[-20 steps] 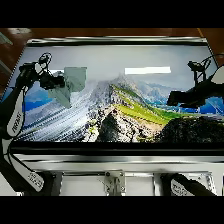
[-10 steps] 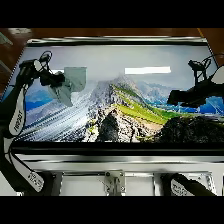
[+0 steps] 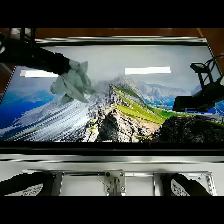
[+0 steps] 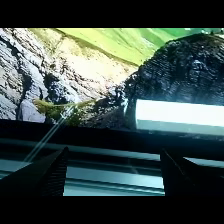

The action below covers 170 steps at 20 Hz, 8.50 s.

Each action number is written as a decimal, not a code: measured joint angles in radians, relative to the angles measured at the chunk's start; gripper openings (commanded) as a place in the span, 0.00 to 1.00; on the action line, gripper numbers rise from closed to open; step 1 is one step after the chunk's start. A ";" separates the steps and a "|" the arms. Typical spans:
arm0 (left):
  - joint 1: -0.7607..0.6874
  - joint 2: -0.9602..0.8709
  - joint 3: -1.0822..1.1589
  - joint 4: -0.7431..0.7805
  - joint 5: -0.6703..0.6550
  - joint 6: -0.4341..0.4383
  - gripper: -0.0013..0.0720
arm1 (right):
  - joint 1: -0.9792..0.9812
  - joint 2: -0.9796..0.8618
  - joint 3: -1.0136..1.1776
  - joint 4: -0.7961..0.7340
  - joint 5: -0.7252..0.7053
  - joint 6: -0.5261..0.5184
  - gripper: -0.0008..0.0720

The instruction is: Fold the shirts.

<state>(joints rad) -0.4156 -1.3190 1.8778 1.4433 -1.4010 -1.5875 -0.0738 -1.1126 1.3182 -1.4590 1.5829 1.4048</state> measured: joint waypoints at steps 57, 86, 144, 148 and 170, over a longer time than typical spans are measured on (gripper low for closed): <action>0.398 -0.291 -0.700 -0.520 0.579 0.095 0.07 | 0.000 0.090 -0.630 0.319 -0.346 0.077 0.96; 0.397 0.530 -0.137 -0.385 0.463 0.098 0.07 | 0.065 0.333 0.385 0.301 -0.359 -0.151 0.11; 0.603 0.022 -1.291 -0.602 0.388 0.105 0.63 | -0.408 -0.113 -0.430 0.362 -0.205 -0.104 0.96; 0.541 -0.017 -1.297 -0.698 0.504 0.123 0.07 | -0.404 -0.113 -0.446 0.381 -0.220 -0.095 0.96; 0.492 0.189 -1.219 -0.789 0.430 0.252 0.07 | -0.026 -0.237 -0.656 0.464 -0.597 -0.057 0.11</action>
<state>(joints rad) 0.0769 -1.1297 0.6586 0.6540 -0.9710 -1.3357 -0.0994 -1.3495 0.6624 -0.9947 0.9855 1.3476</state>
